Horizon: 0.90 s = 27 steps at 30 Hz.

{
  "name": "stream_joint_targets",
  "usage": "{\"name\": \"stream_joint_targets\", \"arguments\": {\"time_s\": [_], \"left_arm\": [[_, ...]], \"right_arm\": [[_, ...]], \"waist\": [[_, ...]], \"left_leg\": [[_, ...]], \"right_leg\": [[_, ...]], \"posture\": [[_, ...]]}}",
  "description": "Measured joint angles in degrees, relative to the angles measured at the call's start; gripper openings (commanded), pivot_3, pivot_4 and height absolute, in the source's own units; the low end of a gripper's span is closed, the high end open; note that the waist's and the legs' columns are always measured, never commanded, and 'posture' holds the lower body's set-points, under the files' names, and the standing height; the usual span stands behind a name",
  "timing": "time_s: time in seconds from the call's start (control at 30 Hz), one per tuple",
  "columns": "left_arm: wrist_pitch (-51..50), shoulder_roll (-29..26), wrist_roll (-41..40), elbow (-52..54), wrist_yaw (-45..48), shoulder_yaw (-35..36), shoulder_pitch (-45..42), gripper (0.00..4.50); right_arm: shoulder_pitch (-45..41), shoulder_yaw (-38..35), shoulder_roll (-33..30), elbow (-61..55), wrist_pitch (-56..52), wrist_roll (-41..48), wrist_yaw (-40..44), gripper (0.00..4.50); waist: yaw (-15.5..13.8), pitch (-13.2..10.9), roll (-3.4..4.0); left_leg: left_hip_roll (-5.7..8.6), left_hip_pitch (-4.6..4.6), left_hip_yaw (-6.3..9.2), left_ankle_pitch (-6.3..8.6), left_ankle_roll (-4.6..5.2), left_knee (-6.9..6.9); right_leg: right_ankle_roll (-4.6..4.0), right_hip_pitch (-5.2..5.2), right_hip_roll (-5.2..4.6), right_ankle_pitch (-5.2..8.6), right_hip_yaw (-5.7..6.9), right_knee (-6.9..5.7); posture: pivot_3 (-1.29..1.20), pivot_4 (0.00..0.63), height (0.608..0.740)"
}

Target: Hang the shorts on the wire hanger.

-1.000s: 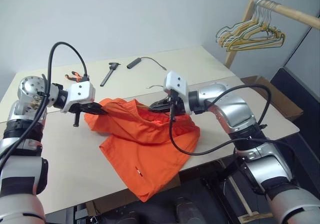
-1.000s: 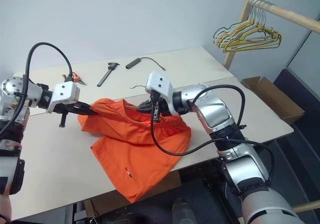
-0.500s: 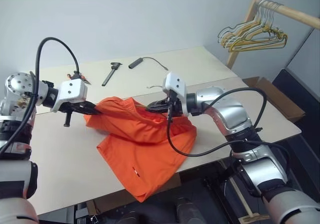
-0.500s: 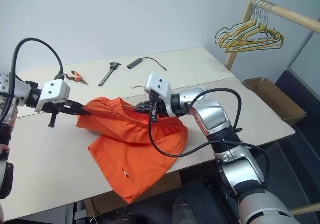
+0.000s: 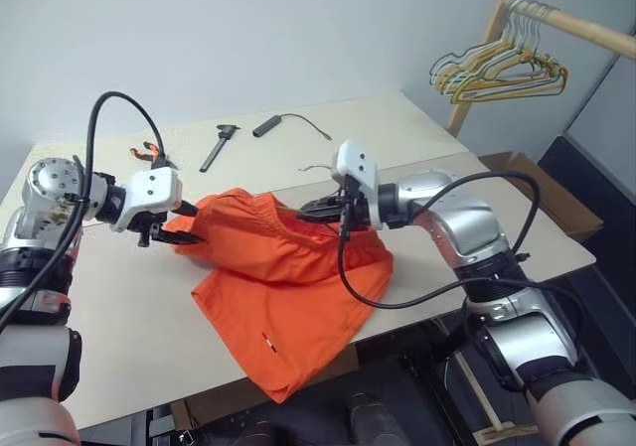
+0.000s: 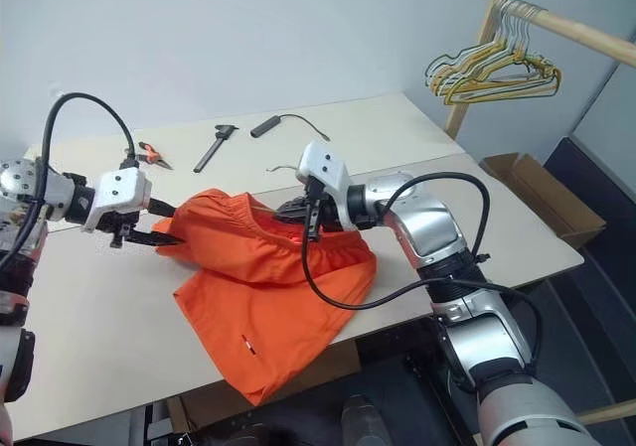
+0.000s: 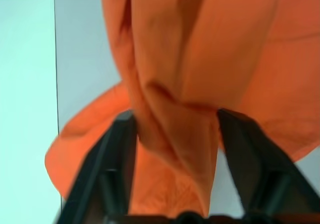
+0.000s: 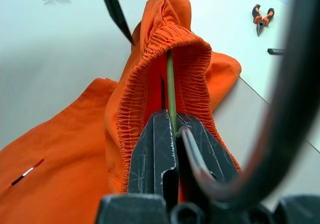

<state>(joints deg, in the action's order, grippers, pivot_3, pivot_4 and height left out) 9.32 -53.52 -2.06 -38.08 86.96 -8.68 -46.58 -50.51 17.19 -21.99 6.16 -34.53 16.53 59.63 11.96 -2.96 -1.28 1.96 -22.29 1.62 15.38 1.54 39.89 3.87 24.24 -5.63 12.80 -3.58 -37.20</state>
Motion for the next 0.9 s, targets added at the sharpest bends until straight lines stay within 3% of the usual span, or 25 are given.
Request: {"name": "stream_joint_targets", "arguments": {"time_s": [0.17, 0.9], "left_arm": [[0.5, 0.6, 0.5, -1.6, -1.4, 0.0, -0.7, 0.03], [0.7, -2.2, -1.7, -1.9, 3.0, 3.0, -5.6, 0.03]], "right_arm": [[0.0, 0.0, -0.1, 0.0, 0.0, 0.0, 0.3, 0.0], [3.6, 3.5, -1.7, 1.0, 4.5, -6.3, 0.2, 0.0]], "waist": [[-0.1, 0.0, -0.01], [-0.2, 0.0, -0.06]], "left_leg": [[0.0, -0.01, 0.0, 0.0, 0.0, 0.0], [0.01, 0.01, 0.0, 0.0, 0.0, 0.0]], "right_leg": [[0.0, 0.0, 0.0, 0.0, 0.01, 0.0], [0.0, -0.02, 0.01, 0.0, 0.01, 0.0]], "posture": [[-0.13, 0.0, 0.74], [-0.09, 0.0, 0.74]]}}
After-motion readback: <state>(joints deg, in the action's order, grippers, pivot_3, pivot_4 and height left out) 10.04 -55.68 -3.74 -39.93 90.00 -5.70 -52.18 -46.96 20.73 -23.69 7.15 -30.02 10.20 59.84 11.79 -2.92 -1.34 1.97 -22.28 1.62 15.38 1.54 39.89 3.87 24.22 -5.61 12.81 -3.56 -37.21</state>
